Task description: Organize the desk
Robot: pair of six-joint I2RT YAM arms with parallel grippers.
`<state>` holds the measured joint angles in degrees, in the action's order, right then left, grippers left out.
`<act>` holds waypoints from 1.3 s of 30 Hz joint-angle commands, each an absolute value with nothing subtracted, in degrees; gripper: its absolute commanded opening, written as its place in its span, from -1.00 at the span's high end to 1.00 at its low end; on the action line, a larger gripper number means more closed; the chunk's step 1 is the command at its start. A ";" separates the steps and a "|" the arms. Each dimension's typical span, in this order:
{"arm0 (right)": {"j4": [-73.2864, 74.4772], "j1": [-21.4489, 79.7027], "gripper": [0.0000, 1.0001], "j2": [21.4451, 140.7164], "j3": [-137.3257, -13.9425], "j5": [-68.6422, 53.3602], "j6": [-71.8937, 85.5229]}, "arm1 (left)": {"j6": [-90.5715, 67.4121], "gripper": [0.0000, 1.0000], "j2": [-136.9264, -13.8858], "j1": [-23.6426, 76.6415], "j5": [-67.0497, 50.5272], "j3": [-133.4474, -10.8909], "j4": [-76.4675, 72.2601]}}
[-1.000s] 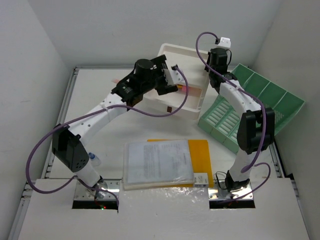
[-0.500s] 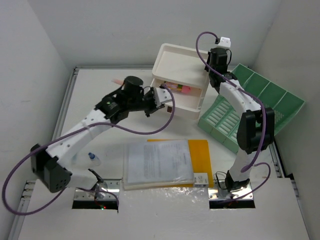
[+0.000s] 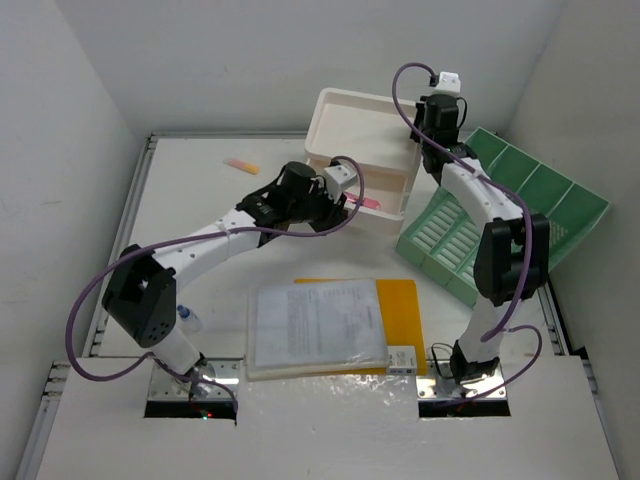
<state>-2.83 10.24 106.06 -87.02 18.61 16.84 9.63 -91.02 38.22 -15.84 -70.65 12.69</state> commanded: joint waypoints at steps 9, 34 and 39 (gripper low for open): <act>10.10 11.95 1.00 110.56 -87.18 -3.69 11.69 | 2.03 0.40 -107.92 38.41 -6.86 -83.84 -7.82; 1.23 12.83 1.00 103.54 -76.29 16.52 37.70 | 6.25 -0.15 -97.29 39.29 3.00 -74.00 -3.51; 1.41 13.27 1.00 102.84 -75.59 18.10 38.76 | 3.17 -0.19 -103.70 39.72 0.44 -77.68 -4.57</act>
